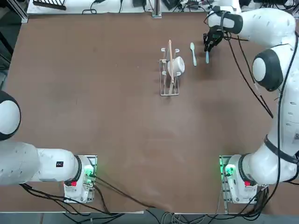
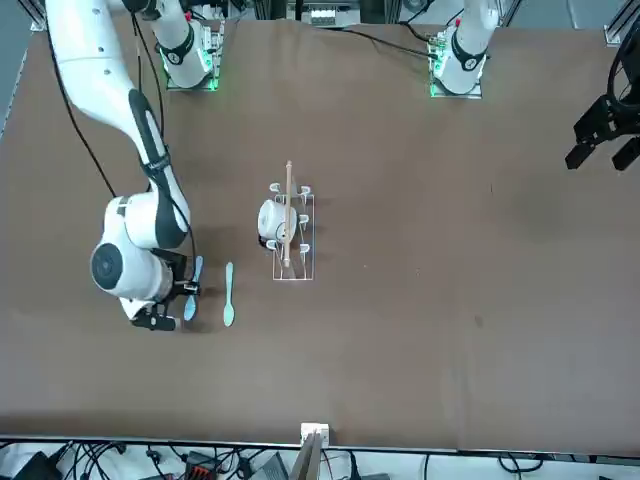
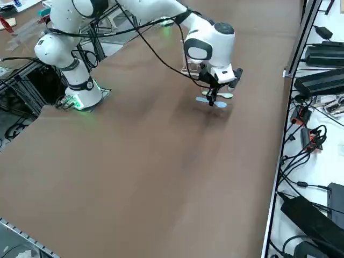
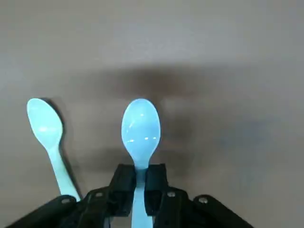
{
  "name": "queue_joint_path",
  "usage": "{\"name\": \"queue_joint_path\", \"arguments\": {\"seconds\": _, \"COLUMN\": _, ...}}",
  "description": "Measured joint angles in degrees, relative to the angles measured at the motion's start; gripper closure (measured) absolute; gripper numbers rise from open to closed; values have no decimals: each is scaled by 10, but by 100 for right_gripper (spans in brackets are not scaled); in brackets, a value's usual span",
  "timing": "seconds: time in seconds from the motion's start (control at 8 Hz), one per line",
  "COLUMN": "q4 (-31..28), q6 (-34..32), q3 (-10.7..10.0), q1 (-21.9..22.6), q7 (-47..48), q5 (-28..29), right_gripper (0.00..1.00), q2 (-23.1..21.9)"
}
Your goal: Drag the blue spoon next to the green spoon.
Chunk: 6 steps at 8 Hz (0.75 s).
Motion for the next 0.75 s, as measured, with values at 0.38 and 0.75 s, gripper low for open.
{"name": "queue_joint_path", "arguments": {"seconds": 0.38, "q4": 29, "q6": 0, "q3": -1, "q1": 4, "q7": -49, "q5": 0, "right_gripper": 84, "q2": 24}}
{"name": "queue_joint_path", "arguments": {"seconds": 0.75, "q4": 30, "q6": 0, "q3": -1, "q1": 4, "q7": -62, "q5": 0, "right_gripper": 77, "q2": 34}}
